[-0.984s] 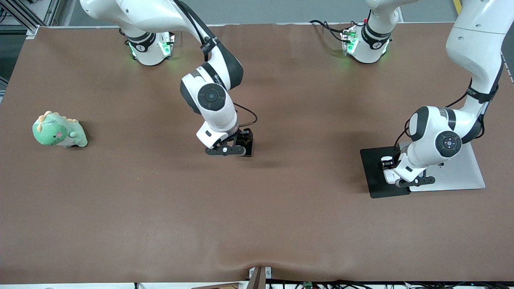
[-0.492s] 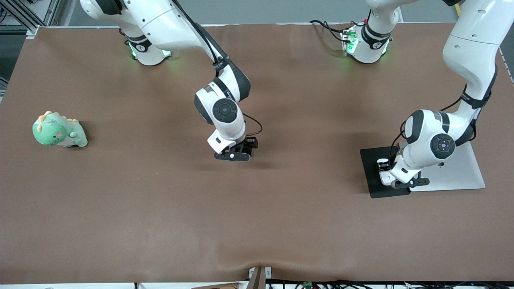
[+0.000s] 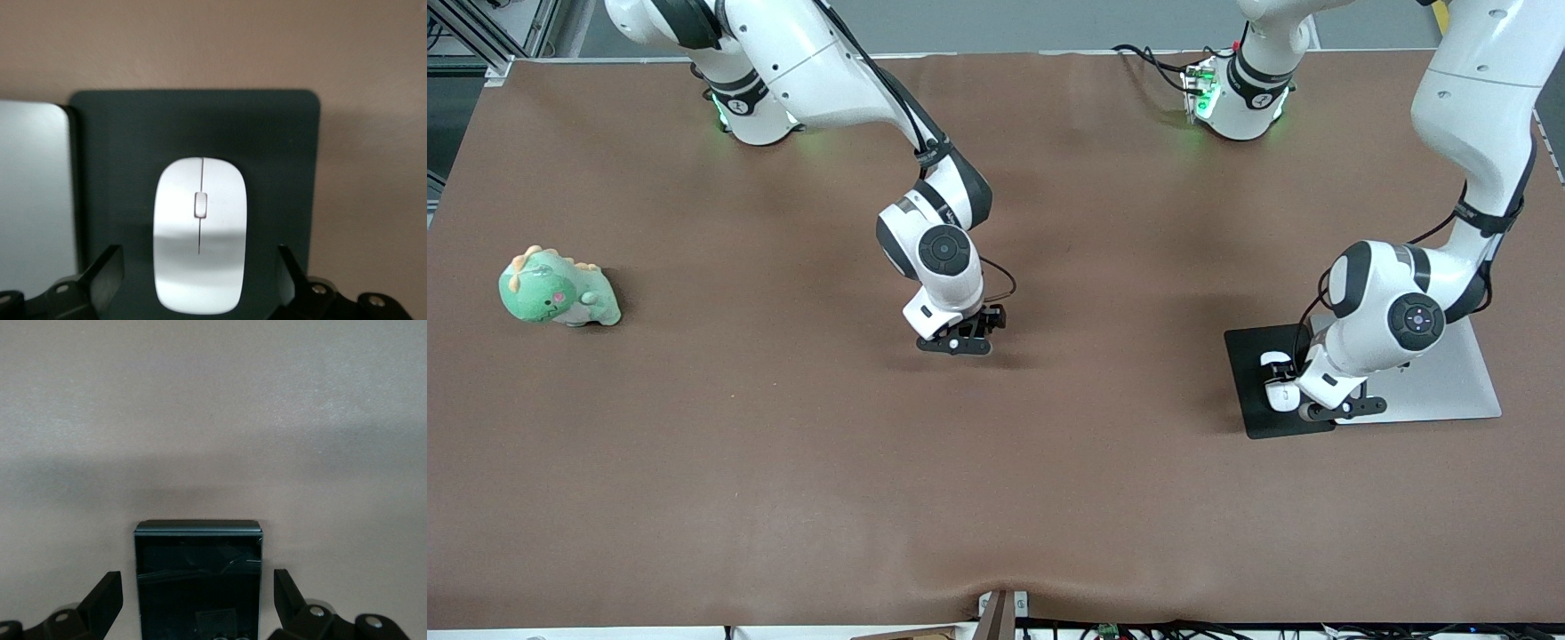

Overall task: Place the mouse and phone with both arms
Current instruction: 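Grasp the black phone with the right gripper while the left gripper releases the mouse, then carry the phone toward the plush toy while the left gripper withdraws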

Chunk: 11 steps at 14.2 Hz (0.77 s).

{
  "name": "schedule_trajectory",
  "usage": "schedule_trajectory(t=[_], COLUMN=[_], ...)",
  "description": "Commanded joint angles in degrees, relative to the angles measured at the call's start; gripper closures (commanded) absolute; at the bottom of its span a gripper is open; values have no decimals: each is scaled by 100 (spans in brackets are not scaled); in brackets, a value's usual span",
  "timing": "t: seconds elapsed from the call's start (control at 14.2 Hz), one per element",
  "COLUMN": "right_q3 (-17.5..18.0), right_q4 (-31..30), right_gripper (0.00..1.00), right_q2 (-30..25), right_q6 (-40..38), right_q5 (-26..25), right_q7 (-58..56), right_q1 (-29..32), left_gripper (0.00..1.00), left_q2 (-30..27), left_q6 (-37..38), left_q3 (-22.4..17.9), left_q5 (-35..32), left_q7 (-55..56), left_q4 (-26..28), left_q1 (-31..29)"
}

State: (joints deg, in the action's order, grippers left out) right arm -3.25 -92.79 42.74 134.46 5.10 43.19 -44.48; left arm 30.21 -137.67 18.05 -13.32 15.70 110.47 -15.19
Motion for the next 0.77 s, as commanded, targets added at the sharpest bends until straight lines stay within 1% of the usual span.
schedule_trajectory(t=[0.0, 0.14, 0.28, 0.42, 0.49, 0.56, 0.63, 0.7], right_q3=[-44, -44, -44, -44, -53, -44, -53, -61], right_q4=[129, 129, 129, 121, 129, 129, 129, 121], right_gripper=[0, 0, 0, 0, 40, 82, 97, 98], right_q2=[155, 208, 226, 261, 252, 235, 191, 147], right_q6=[167, 264, 273, 466, 467, 467, 423, 405], right_q5=[-53, -36, -27, -70, -62, -10, -1, 0], right_q7=[128, 146, 164, 164, 172, 198, 251, 260], right_q1=[-25, -34, -17, -8, 10, 27, 54, 71], left_gripper=[0, 0, 0, 0, 0, 0, 0, 0], left_q2=[-559, -718, -727, -727, -762, -841, -1033, -1261], left_q6=[669, 1405, 2450, 3339, 3743, 4008, 4124, 4151], left_q3=[111, 216, 234, 303, 330, 348, 348, 339], left_q5=[-92, -57, -39, -30, -39, -30, -30, -22], left_q7=[65, 65, 65, 73, 65, 56, 47, 21], left_q4=[-252, -769, -1524, -2280, -2623, -2809, -2855, -2838], left_q1=[-36, -45, -28, -19, -28, -28, -36, -45])
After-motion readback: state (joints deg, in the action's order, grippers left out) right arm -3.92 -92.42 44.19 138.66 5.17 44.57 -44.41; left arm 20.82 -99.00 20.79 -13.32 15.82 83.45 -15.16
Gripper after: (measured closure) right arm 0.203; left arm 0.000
